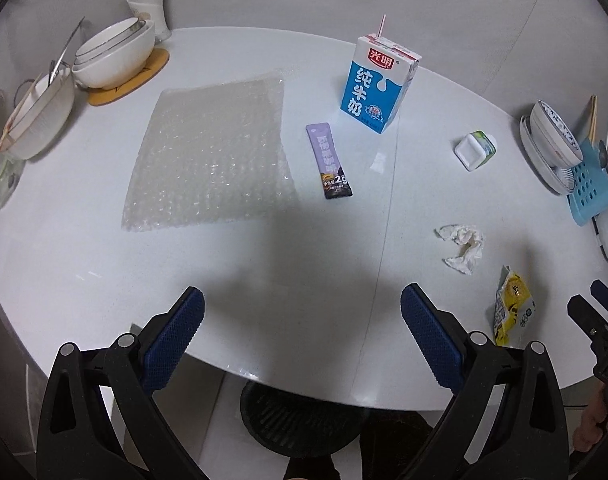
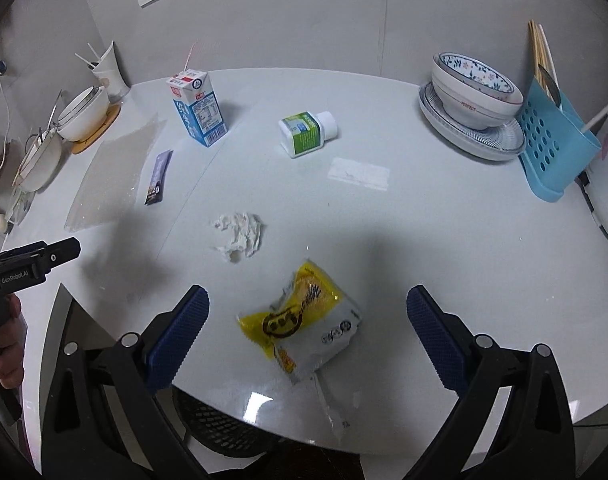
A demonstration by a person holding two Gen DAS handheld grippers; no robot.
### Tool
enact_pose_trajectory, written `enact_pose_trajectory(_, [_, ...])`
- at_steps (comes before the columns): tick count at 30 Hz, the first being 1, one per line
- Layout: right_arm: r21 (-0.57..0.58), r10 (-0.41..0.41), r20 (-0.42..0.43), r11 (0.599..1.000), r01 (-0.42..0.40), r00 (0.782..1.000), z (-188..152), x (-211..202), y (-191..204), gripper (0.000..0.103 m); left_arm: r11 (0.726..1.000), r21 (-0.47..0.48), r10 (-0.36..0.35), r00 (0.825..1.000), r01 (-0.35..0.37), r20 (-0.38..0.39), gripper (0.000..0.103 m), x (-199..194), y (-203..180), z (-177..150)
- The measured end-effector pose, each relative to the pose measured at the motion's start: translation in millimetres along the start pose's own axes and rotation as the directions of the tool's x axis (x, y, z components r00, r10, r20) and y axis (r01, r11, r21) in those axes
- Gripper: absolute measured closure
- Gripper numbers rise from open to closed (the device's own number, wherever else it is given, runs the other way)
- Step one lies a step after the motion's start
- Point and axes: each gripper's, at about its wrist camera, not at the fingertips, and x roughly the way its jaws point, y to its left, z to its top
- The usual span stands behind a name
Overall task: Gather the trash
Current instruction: 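Grasp the purple snack stick with the left tool while the right tool grasps the pill bottle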
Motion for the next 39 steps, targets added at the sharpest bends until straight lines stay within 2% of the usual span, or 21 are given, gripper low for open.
enact_pose_trajectory(12, [-0.085,0.057,0.04,0.995,-0.053,0.998,87,72,-3,0.008,0.999,-0.031,0.039,0.997,-0.041,-0.068,0.01,64,-15,63])
enact_pose_trajectory(20, [-0.17,0.073,0.032,0.983,-0.066,0.997,112,119,-1,0.008,0.997,-0.035,0.071,0.99,-0.075,-0.124,0.013,108,-25,101])
enact_pose_trajectory(27, [-0.194,0.088,0.012,0.977,-0.084,0.996,126,149,-2,0.008,0.994,-0.034,0.101,0.982,-0.108,-0.158,0.014,133,-31,116])
enact_pose_trajectory(34, [-0.212,0.095,0.008,0.973,-0.091,0.995,140,166,-3,0.008,0.99,-0.037,0.132,0.977,-0.14,-0.169,0.019,144,-31,123])
enact_pose_trajectory(37, [-0.205,0.106,0.008,0.973,-0.102,0.994,144,170,-2,0.008,0.99,-0.054,0.118,0.978,-0.129,-0.169,0.029,145,-32,127])
enact_pose_trajectory(39, [-0.217,0.11,0.01,0.97,-0.105,0.994,144,171,-1,0.014,0.99,-0.056,0.118,0.979,-0.128,-0.166,0.037,144,-32,130])
